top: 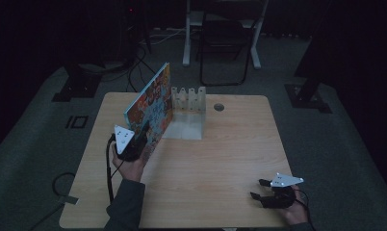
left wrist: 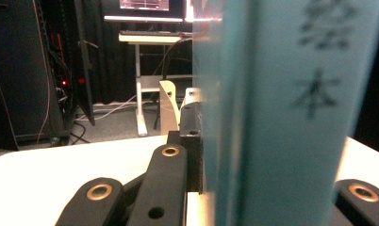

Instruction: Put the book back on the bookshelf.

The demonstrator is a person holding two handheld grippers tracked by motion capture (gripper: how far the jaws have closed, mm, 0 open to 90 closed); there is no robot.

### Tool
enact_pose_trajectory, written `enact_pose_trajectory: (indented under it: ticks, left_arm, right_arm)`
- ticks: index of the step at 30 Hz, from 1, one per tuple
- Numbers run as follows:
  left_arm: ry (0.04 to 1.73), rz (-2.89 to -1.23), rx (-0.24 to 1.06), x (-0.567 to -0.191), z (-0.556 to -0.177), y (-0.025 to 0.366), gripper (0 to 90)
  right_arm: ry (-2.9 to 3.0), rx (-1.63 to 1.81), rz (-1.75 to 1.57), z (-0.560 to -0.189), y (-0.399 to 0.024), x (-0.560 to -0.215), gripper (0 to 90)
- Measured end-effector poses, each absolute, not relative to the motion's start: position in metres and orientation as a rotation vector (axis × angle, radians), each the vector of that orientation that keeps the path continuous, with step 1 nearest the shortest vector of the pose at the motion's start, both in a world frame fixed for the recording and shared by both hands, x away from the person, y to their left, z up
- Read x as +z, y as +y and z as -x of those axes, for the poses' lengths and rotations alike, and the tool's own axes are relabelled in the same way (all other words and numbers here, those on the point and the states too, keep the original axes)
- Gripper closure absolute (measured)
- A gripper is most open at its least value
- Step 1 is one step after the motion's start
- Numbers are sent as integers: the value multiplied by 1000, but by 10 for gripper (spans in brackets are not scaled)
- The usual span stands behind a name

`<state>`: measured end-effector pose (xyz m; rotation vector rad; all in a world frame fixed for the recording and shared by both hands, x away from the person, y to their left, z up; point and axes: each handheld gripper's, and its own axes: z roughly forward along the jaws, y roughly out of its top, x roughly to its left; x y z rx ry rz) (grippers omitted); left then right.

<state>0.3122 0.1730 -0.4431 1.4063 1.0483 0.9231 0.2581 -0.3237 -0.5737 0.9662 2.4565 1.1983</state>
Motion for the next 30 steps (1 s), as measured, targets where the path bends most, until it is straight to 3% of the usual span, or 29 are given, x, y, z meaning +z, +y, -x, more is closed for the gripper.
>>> enact_pose_trajectory:
  ticks: [30]
  left_arm:
    - [1074,-1429,987,-456,-335,154,812]
  right_arm:
    - [2459,1202,-968,-258,-324,-574,305]
